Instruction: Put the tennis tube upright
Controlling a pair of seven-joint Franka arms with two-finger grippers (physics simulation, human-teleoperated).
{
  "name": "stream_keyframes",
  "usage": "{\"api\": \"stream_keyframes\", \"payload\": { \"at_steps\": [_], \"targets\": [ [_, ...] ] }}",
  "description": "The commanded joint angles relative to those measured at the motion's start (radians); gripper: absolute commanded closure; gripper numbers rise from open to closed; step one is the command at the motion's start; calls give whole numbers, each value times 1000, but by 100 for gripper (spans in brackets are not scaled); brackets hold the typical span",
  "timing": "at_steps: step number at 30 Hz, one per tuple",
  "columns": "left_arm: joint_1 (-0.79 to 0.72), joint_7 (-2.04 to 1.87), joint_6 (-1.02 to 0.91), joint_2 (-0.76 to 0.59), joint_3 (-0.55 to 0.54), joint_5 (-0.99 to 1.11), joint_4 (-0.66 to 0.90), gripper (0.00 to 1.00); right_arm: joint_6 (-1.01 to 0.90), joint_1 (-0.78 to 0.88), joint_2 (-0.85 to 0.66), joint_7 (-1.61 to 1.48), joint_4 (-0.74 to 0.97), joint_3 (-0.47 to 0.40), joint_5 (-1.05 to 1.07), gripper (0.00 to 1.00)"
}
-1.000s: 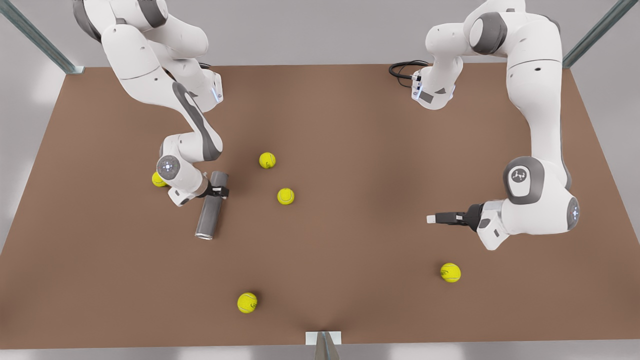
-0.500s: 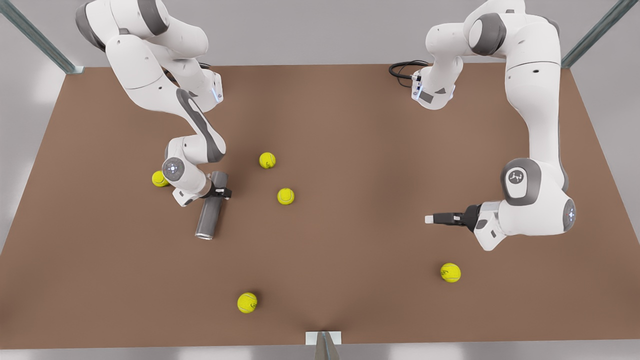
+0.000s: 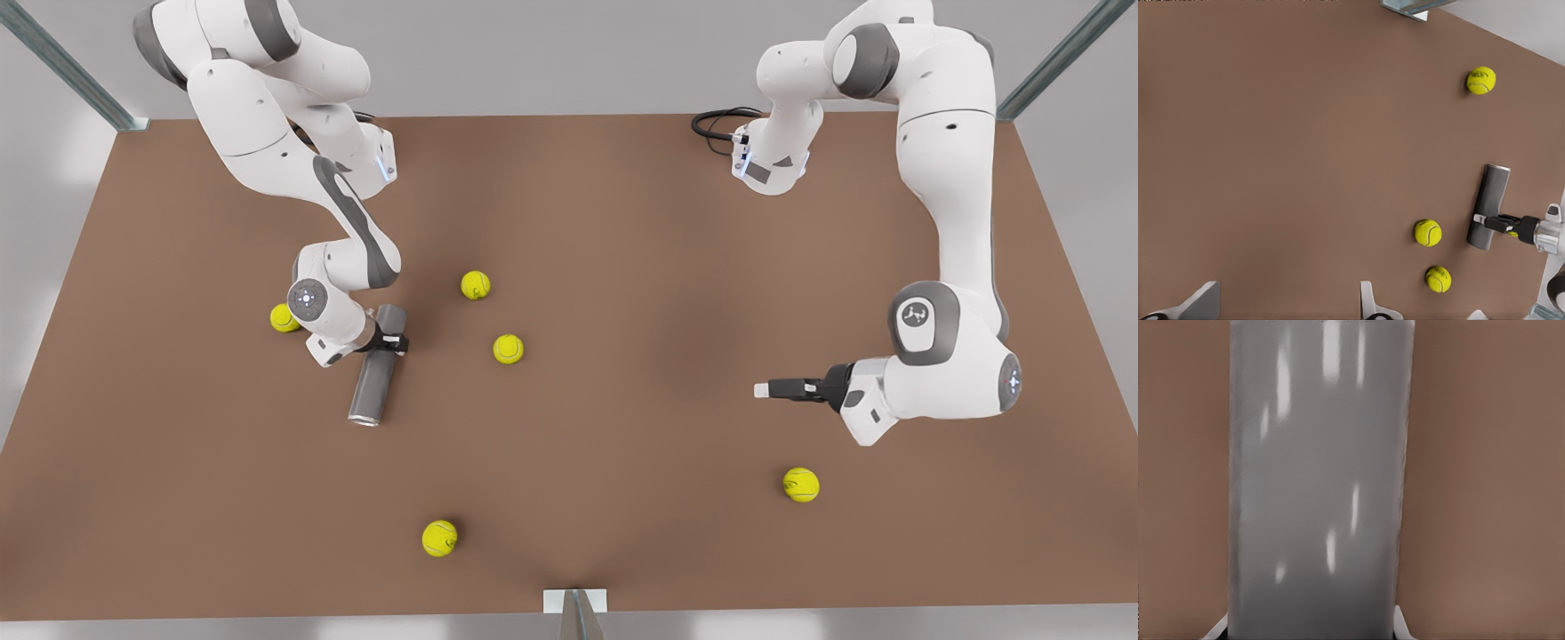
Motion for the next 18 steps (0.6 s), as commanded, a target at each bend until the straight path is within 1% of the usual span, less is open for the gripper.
{"api": "stream_keyframes", "payload": {
  "at_steps": [1,18],
  "targets": [
    [0,0,0,0,0,0,0,0,0,0,0,0,-1,0,0,21],
    [-3,-5,2,1,0,-3,-2,0,-2,2,0,-1,-1,0,0,24]
  ]
}}
